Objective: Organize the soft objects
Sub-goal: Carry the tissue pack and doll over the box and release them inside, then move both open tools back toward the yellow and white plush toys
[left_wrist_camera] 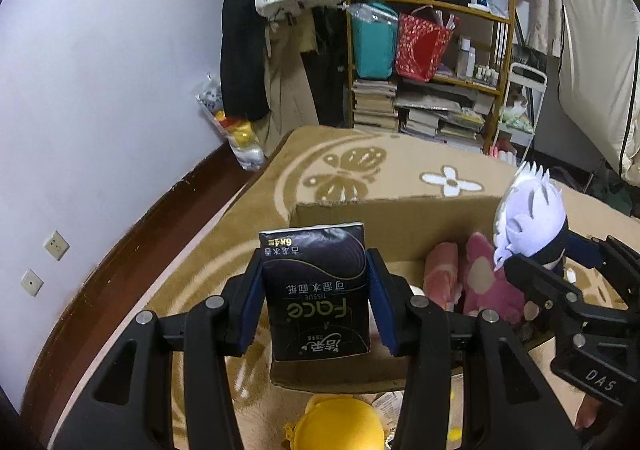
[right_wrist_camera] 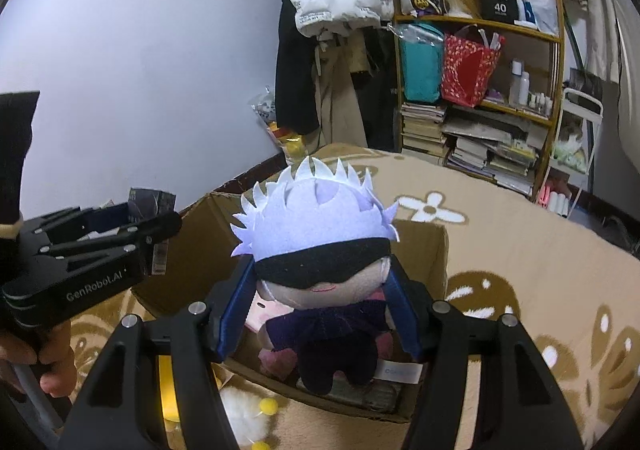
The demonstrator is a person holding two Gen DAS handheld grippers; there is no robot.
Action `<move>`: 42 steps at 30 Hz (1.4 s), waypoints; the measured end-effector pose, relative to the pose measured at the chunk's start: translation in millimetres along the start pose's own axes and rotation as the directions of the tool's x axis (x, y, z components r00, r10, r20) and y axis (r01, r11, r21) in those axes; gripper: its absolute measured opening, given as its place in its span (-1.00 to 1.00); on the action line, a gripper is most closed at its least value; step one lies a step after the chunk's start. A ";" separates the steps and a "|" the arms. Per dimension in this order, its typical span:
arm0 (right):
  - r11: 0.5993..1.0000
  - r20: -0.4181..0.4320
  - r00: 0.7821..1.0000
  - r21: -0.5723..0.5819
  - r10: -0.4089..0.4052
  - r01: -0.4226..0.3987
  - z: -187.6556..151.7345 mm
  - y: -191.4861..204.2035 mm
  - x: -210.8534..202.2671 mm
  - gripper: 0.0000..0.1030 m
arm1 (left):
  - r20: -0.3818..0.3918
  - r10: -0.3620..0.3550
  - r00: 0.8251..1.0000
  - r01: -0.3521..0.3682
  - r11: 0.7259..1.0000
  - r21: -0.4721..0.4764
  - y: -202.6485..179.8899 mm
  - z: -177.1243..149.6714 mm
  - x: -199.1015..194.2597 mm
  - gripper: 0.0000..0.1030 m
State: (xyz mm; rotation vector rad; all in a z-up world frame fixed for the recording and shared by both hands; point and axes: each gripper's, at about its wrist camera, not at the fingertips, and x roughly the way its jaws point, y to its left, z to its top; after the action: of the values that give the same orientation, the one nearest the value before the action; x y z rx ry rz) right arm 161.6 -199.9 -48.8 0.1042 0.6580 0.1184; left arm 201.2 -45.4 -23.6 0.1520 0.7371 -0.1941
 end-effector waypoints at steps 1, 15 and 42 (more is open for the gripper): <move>1.000 -0.007 1.000 0.009 0.006 -0.006 -0.9 -1.9 2.1 0.29 | -0.005 0.004 1.000 -0.004 1.000 0.003 -0.8 -0.9 2.4 -0.10; 0.999 -0.049 0.999 0.046 0.009 -0.007 -11.0 -7.2 5.3 0.61 | -0.026 0.051 0.998 -0.051 0.999 -0.004 1.2 -12.1 -0.2 0.67; 0.996 -0.021 1.000 0.083 -0.013 0.015 -17.6 13.7 -72.0 1.00 | -0.055 0.106 0.993 -0.106 0.994 0.001 27.0 -47.1 -91.1 0.97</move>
State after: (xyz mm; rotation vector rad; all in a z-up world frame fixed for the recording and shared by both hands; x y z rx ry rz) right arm 93.2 -195.6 -17.5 0.1783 0.6846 0.0785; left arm 110.7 1.6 5.7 0.1949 0.7814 -0.0887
